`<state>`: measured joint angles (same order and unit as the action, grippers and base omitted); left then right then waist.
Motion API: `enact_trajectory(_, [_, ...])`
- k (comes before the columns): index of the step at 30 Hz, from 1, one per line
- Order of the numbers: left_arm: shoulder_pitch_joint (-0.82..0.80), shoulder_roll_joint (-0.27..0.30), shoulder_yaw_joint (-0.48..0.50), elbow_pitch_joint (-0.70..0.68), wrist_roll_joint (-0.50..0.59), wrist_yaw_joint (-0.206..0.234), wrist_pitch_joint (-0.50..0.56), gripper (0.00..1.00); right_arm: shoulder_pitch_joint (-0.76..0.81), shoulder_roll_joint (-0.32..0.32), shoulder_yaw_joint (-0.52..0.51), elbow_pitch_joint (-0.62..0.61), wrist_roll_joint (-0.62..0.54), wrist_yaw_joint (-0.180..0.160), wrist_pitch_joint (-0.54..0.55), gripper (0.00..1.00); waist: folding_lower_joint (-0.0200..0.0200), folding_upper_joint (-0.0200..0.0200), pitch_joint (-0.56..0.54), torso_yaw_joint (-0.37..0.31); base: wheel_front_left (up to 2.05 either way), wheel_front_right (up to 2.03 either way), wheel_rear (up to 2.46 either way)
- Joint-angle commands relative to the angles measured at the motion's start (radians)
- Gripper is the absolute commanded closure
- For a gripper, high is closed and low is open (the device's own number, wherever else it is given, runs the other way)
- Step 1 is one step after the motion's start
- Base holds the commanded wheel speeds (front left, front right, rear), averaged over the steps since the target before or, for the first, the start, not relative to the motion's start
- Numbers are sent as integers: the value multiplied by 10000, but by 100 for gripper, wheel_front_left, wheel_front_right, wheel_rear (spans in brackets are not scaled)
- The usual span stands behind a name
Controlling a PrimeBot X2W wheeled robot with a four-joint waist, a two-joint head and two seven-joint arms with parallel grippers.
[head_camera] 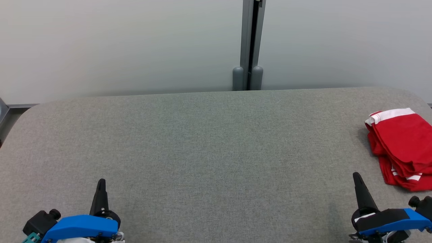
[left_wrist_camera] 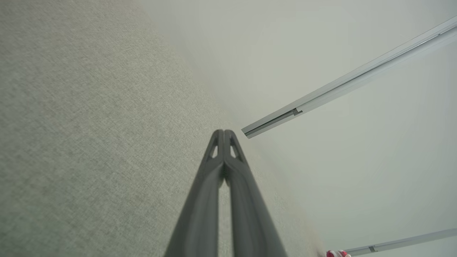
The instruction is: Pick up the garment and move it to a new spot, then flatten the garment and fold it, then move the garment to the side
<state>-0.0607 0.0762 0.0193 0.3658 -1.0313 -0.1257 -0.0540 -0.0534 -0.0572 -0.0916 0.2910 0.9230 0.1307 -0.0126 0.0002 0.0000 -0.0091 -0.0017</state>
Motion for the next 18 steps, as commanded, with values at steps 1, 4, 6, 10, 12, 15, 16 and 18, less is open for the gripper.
enact_trajectory(1, [-237,12,84,-169,-241,-37,72,100,-228,-5,-39,-155,308,0,47,100,-1,0,2,1,0,0,0])
enact_trajectory(4, [-257,-2,138,-229,-545,-39,161,100,-259,0,-50,-176,662,1,118,100,-1,0,7,2,0,0,0])
enact_trajectory(6, [-272,-12,173,-268,-745,-41,215,100,-277,2,-57,-188,907,1,166,100,-1,0,10,2,0,0,0])
enact_trajectory(10, [-303,-28,235,-347,-1132,-44,335,100,-308,8,-72,-212,1359,1,251,100,-1,0,16,3,0,0,0])
enact_trajectory(12, [-313,-35,261,-383,-1318,-45,383,100,-323,10,-77,-222,1587,1,303,100,-1,0,20,3,0,0,0])
enact_trajectory(15, [-325,-50,296,-436,-1599,-47,466,100,-341,14,-87,-240,1904,1,356,100,-1,0,25,4,0,0,0])
enact_trajectory(16, [-325,-50,296,-436,-1599,-47,466,100,-341,14,-87,-240,1904,1,356,100,-1,0,25,4,0,0,0])
enact_trajectory(18, [-340,-58,325,-470,-1774,-49,531,100,-350,17,-94,-252,2126,1,392,100,-1,0,28,5,0,0,0])
